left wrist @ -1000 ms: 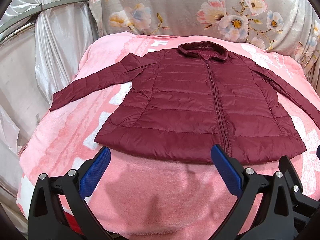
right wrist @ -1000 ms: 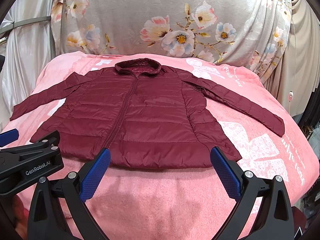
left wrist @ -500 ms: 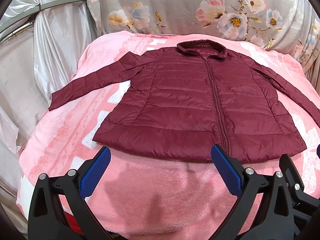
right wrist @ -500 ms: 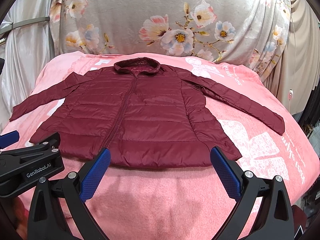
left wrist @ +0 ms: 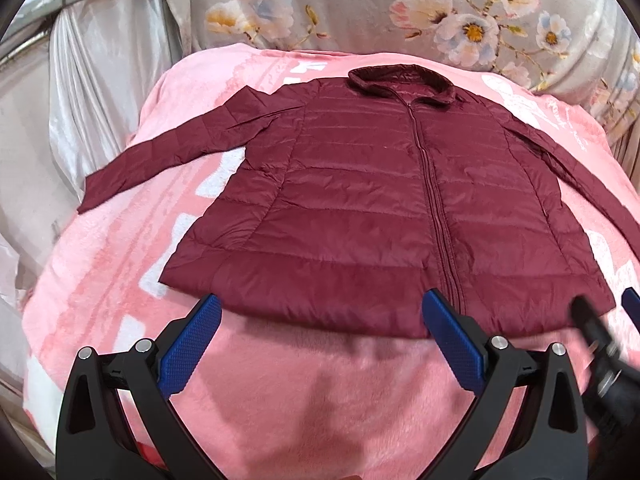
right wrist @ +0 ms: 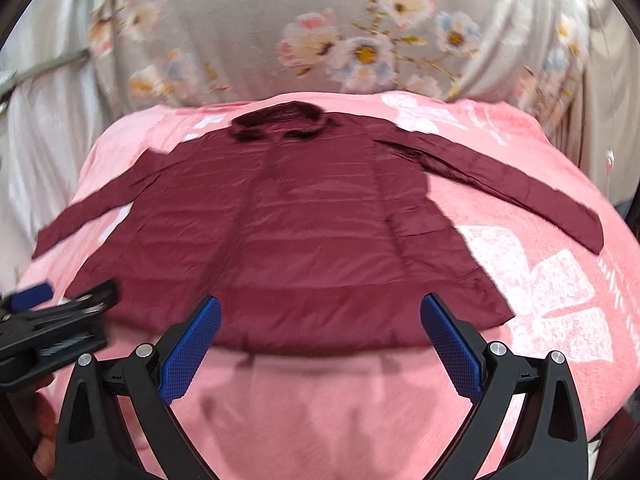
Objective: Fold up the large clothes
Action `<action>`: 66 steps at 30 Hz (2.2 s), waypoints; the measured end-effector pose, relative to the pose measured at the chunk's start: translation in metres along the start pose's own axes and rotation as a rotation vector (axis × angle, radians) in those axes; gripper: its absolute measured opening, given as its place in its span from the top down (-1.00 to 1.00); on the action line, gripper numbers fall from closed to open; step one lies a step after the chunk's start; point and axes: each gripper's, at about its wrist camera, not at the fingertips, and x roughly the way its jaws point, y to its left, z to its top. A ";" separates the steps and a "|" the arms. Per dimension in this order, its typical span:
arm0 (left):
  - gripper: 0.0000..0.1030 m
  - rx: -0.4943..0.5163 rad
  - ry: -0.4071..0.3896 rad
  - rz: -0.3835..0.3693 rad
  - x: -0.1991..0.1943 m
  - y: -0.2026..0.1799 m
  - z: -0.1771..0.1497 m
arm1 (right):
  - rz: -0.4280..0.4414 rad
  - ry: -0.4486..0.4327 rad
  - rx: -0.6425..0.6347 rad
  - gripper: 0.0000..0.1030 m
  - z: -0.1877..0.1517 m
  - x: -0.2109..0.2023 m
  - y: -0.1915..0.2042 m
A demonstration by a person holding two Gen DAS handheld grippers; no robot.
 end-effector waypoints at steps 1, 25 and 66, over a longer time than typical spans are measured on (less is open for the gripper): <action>-0.90 -0.006 -0.005 0.003 0.002 0.002 0.003 | -0.027 -0.003 0.033 -0.90 0.005 0.009 -0.019; -0.91 -0.070 0.019 0.130 0.098 0.016 0.072 | -0.296 -0.056 0.862 0.32 0.035 0.155 -0.398; -0.21 -0.450 0.218 -0.309 0.202 0.060 0.134 | 0.273 0.064 0.194 -0.10 0.100 0.219 -0.101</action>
